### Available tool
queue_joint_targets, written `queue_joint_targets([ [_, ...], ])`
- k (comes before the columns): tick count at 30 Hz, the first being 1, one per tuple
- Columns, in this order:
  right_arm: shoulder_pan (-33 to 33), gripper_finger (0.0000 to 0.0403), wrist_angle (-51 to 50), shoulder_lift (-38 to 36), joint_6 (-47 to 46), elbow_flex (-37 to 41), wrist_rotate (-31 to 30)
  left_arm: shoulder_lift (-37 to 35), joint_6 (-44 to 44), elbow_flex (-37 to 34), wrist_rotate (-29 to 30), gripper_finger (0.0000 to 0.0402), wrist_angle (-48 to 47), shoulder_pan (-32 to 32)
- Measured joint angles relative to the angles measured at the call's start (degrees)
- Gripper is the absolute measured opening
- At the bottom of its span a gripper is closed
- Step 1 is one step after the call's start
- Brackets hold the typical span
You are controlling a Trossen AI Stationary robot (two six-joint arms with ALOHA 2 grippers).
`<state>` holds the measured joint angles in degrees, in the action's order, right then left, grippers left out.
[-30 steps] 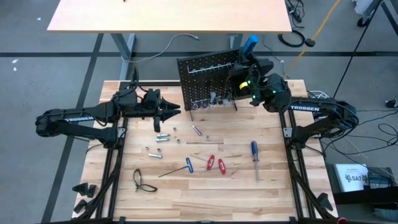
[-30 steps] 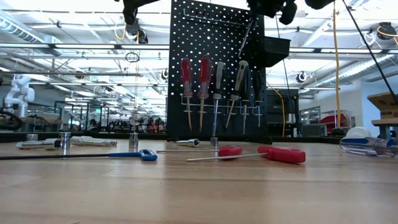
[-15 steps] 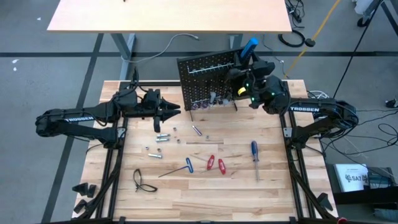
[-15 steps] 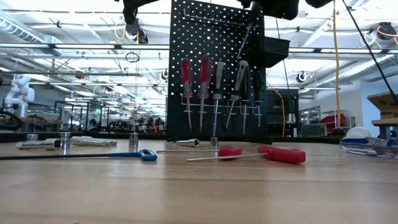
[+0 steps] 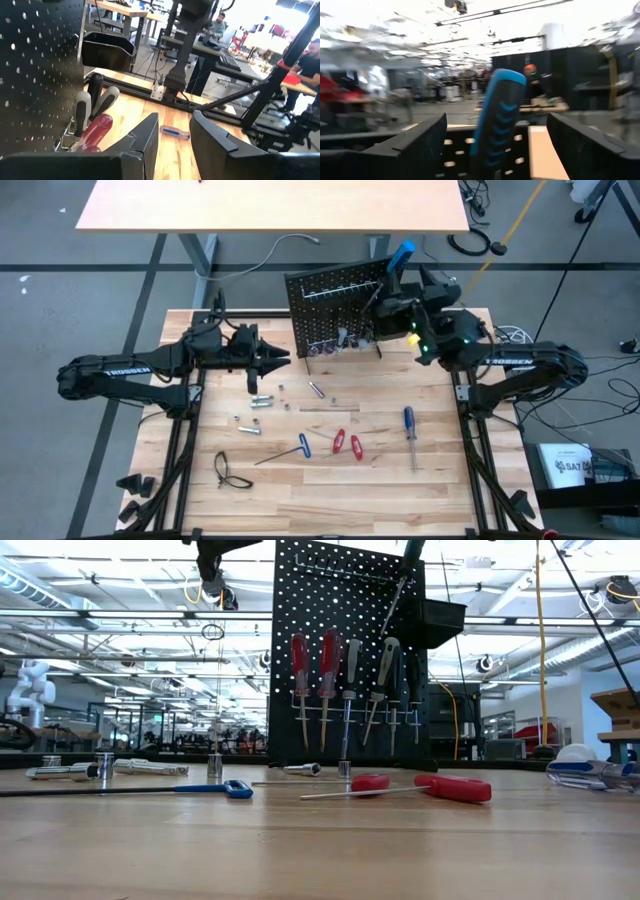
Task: Hang tools onto peg board
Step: Hang the blue screwdriver on the pegboard
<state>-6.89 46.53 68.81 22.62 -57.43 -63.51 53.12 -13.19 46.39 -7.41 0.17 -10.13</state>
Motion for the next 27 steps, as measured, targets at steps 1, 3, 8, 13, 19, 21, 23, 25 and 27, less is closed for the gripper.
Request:
queue_joint_targets([
  [1, 0.9, 0.0336, -0.1, -0.4, -1.5, 0.0, 0.0, 0.0, 0.4, 0.0, -0.2, 0.0113, -0.3, 0.0],
  [3, 2.8, 0.0336, -0.1, -1.2, -4.7, 0.0, 0.0, 0.0, 0.5, 0.0, -1.0, 0.0113, -0.8, 0.0],
  [8, 9.0, 0.0336, -5.2, -3.2, -6.9, 0.0, 0.7, 0.0, 2.0, 0.0, -3.4, 0.0113, -6.1, 0.0],
  [13, 18.4, 0.0336, -19.3, -5.2, -12.3, 0.0, 0.8, 0.0, 3.1, 0.0, -3.4, 0.0113, -12.1, 0.0],
  [19, 28.8, 0.0336, -35.0, -5.3, -30.2, 0.0, 1.0, 0.0, 6.2, 0.0, -3.4, 0.0113, -13.5, 0.0],
  [21, 31.1, 0.0336, -41.3, -5.0, -37.6, 0.0, 2.1, 0.0, 7.3, 0.0, -3.4, 0.0113, -14.1, 0.0],
  [23, 32.6, 0.0336, -47.6, -4.9, -46.4, 0.0, 6.2, 0.0, 8.0, 0.0, -3.4, 0.0113, -15.1, 0.0],
  [25, 33.3, 0.0336, -53.6, -4.6, -56.6, 0.0, 10.8, 0.0, 8.6, 0.0, -3.4, 0.0113, -15.7, 0.0],
  [27, 33.5, 0.0336, -61.3, -4.5, -67.5, 0.0, 15.6, 0.0, 9.5, 0.0, -3.4, 0.0113, -16.1, 0.0],
])
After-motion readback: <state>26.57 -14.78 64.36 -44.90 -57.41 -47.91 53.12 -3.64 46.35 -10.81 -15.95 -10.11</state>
